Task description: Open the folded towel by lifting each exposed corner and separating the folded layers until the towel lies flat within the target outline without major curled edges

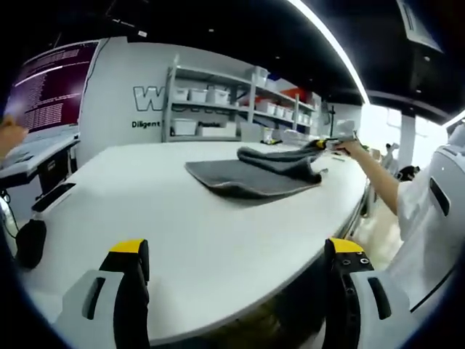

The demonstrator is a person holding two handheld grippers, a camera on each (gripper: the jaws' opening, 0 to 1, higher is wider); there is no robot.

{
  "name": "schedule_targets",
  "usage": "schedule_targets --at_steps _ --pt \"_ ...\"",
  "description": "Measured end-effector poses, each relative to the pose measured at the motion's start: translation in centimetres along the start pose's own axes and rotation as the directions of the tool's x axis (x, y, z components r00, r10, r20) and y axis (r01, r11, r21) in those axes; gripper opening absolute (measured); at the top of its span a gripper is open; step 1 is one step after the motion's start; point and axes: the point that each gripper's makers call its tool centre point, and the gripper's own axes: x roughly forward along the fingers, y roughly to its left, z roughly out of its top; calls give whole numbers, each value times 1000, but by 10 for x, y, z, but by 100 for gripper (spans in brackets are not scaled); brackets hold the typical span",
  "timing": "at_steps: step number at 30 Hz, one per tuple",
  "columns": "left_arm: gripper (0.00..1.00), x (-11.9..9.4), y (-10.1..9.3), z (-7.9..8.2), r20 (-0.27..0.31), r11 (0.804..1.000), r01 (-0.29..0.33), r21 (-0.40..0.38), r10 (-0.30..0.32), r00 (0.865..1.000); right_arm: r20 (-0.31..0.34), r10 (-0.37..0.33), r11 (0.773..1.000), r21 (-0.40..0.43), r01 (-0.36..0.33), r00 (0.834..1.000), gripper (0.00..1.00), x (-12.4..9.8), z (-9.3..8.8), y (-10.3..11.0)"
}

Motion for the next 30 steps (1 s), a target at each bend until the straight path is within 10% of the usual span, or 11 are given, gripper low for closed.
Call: schedule_targets --at_steps 22,30 --pt "98 5 4 -2 1 1000 4 -7 -4 1000 -282 -180 977 61 205 942 0 -45 -150 -99" --pt "98 10 2 -3 -9 1000 14 -6 -14 1000 -340 -184 969 95 228 922 0 -76 -191 -94"
